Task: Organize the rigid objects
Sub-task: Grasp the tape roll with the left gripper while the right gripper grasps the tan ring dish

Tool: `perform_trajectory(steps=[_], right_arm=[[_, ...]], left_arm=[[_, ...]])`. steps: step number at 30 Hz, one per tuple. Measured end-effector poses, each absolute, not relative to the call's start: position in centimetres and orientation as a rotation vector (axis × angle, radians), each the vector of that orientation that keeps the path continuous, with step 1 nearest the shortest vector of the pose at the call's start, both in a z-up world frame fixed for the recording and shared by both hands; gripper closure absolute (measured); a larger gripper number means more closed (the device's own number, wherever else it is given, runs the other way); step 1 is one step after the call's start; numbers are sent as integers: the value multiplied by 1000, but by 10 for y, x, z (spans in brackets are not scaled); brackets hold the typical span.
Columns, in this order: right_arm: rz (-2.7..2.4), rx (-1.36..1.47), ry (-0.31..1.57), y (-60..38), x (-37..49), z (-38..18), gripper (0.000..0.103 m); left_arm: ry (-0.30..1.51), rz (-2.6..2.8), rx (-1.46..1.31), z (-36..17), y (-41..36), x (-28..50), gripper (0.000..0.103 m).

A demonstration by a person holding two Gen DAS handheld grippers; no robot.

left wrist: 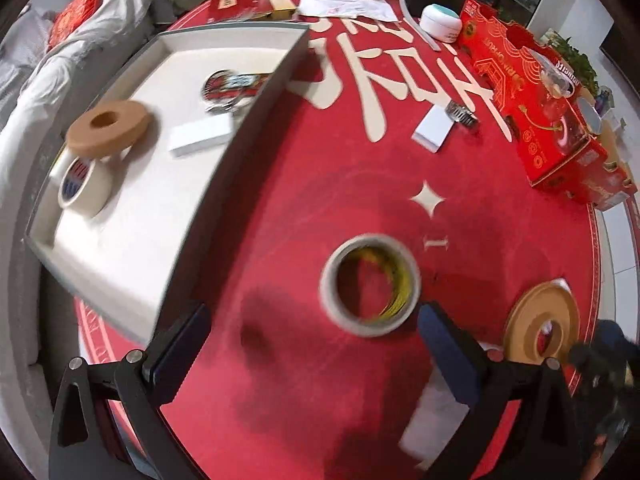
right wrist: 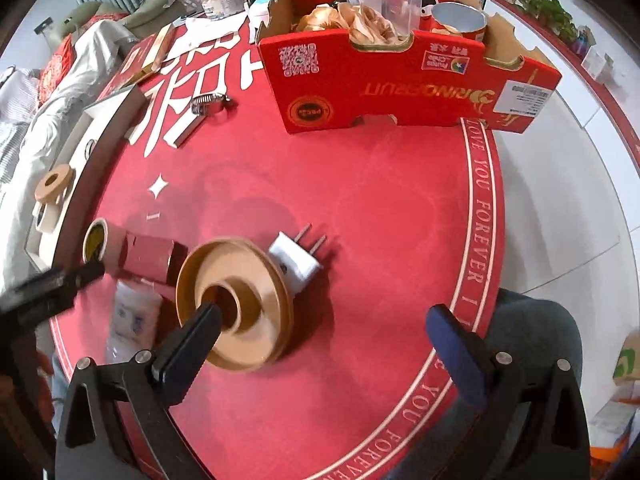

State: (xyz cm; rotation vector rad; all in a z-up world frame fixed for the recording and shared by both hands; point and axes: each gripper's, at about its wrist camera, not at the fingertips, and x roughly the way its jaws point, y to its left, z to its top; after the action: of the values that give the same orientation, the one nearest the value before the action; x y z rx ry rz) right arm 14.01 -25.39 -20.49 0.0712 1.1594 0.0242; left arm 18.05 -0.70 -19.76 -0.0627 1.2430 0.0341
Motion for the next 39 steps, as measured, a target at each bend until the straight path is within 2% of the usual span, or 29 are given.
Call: perform_trajectory(steps=[17,25,33,39], right_arm=[[60,24,1213,-236,139,-219,0],[79,-119,1215,-205,147,-227,0],[59,-24,1252,-214,165,-238,0],[110,-169,1228,-178,166,-240,0]], left_arm=[[1279,59,-184,-215,12,199,0],[1280,86,-82,-221,4,195,0],[1241,79,-72,-224,-7,195,0],[1252,74,-68,-221,-13,191,2]])
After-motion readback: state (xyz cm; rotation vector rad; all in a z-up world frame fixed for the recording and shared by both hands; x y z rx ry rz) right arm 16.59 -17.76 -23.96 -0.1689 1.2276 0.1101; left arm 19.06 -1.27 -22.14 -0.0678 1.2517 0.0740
